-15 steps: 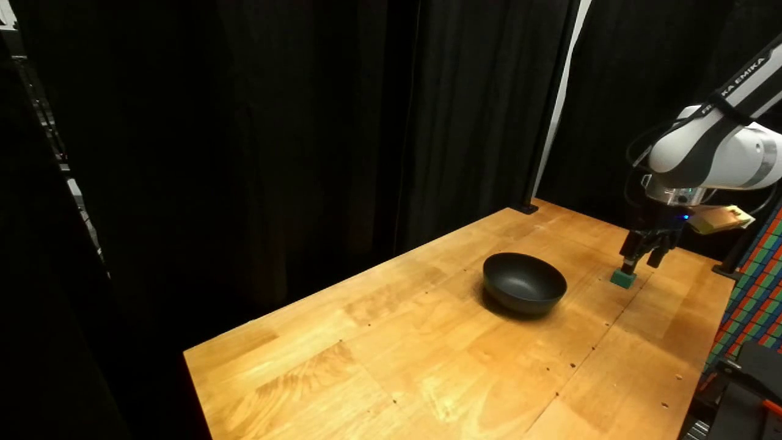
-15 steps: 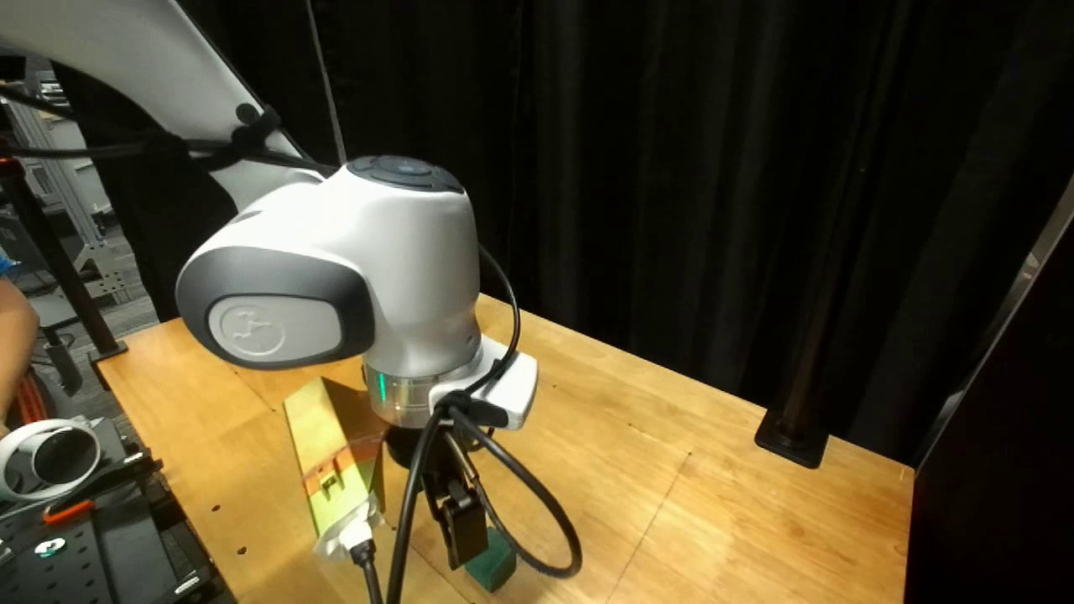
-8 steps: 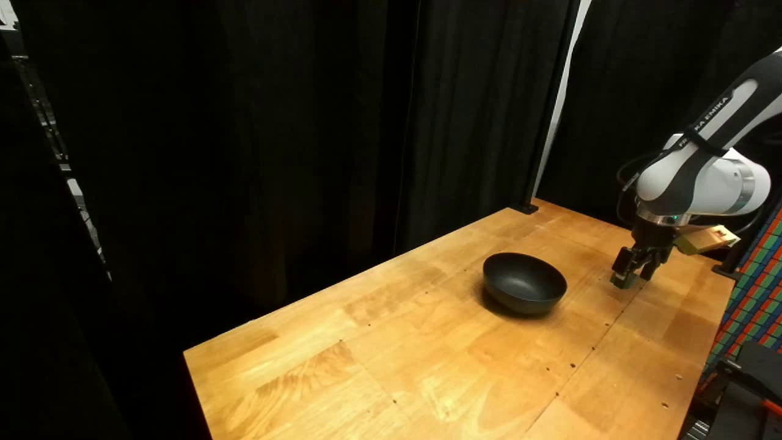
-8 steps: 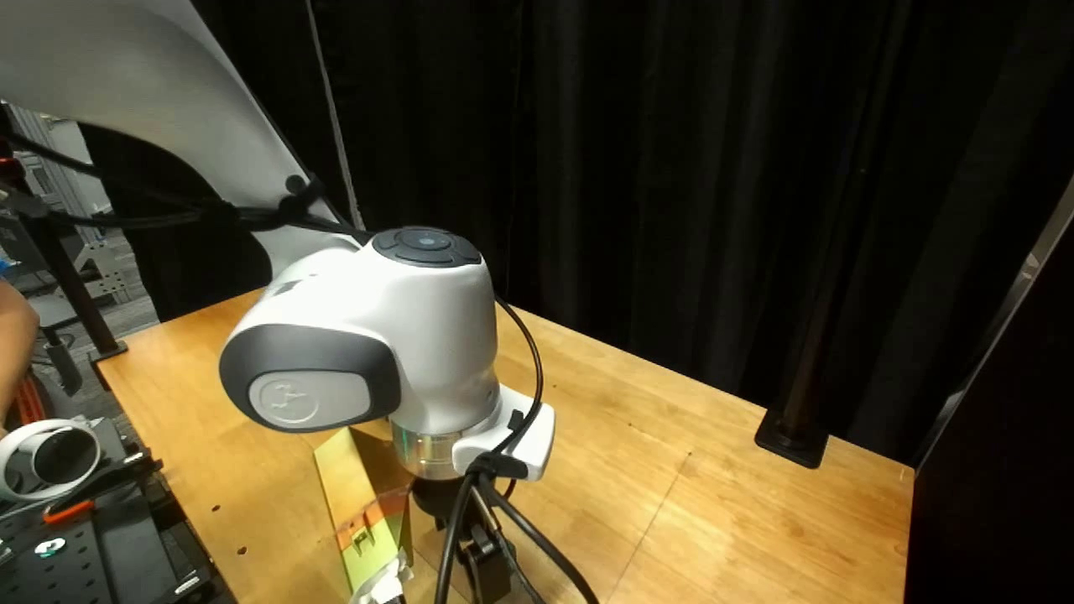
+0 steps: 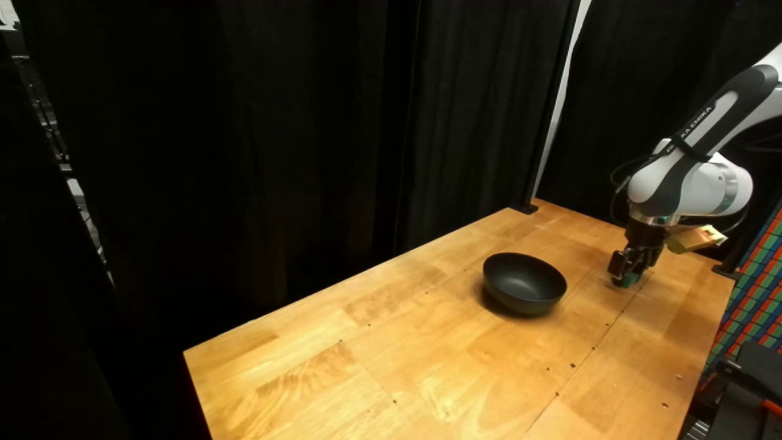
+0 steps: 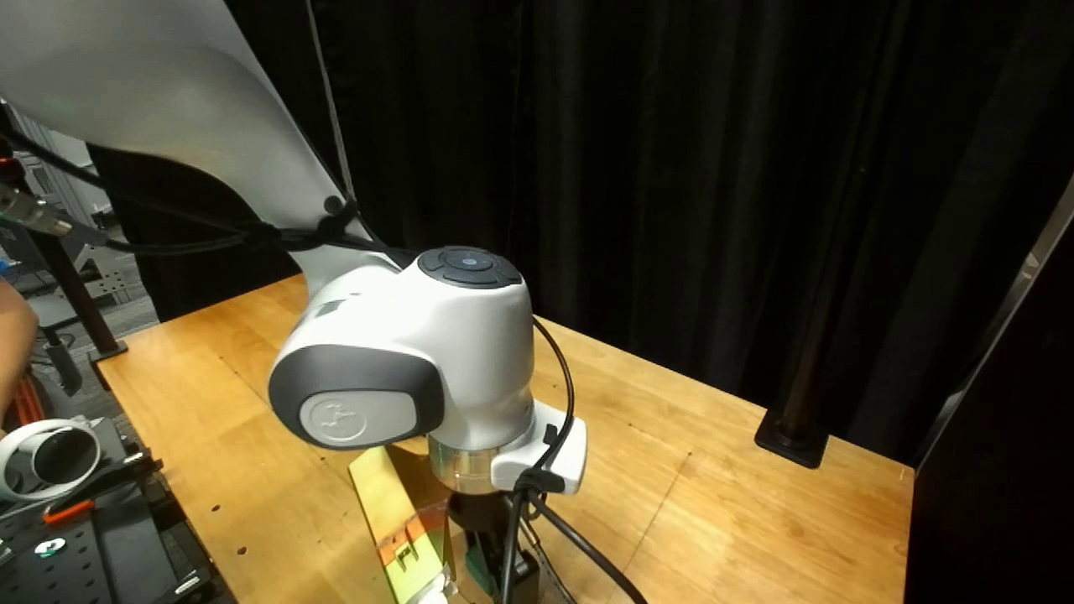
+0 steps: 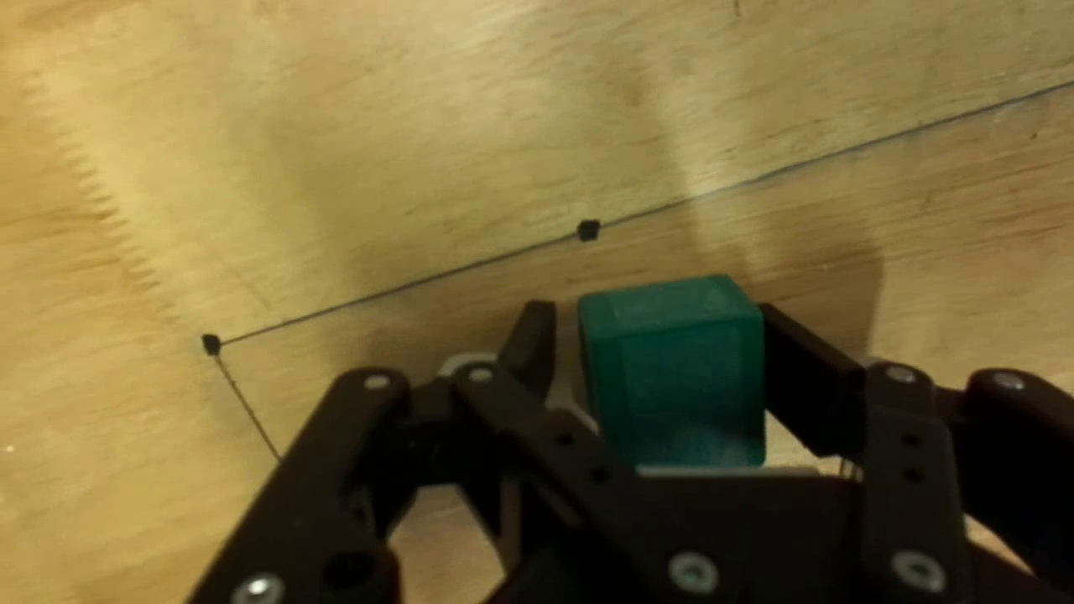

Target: Put the green block inside the bowl

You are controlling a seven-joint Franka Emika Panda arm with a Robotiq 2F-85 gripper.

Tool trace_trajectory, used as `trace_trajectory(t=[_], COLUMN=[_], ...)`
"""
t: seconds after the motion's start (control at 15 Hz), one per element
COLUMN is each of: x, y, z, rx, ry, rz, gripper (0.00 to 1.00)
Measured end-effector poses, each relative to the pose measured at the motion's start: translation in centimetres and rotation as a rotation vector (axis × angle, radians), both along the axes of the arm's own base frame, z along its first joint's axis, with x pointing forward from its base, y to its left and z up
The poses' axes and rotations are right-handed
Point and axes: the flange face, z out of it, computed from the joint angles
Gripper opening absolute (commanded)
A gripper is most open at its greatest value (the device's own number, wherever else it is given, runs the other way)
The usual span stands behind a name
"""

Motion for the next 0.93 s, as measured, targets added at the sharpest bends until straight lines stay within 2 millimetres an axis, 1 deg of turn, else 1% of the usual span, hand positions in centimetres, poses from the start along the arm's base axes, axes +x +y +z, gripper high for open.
trace_trajectory(t=[0.07, 0.13, 0.27, 0.4, 0.53, 0.6, 0.67, 0.8, 0.87, 0.93], x=[0.1, 0.3, 0.5, 1.2, 2.8, 3.7, 4.5, 5.8, 6.4, 6.8], y=[-0.1, -0.2, 0.2, 1.5, 3.7, 5.3, 7.1, 11.4, 13.6, 15.6], z=[0.2, 0.7, 1.8, 3.6, 6.5, 8.2, 9.8, 12.5, 13.6, 14.4], rx=[0.008, 0.017, 0.048, 0.077, 0.107, 0.133, 0.165, 0.231, 0.257, 0.275], ry=[0.009, 0.017, 0.044, 0.052, 0.025, 0.006, -0.009, -0.030, -0.038, -0.047], rz=[0.000, -0.001, 0.003, 0.023, 0.043, 0.047, 0.052, 0.076, 0.094, 0.113], gripper=[0.21, 0.19, 0.18, 0.18, 0.18, 0.18, 0.18, 0.18, 0.68, 0.69])
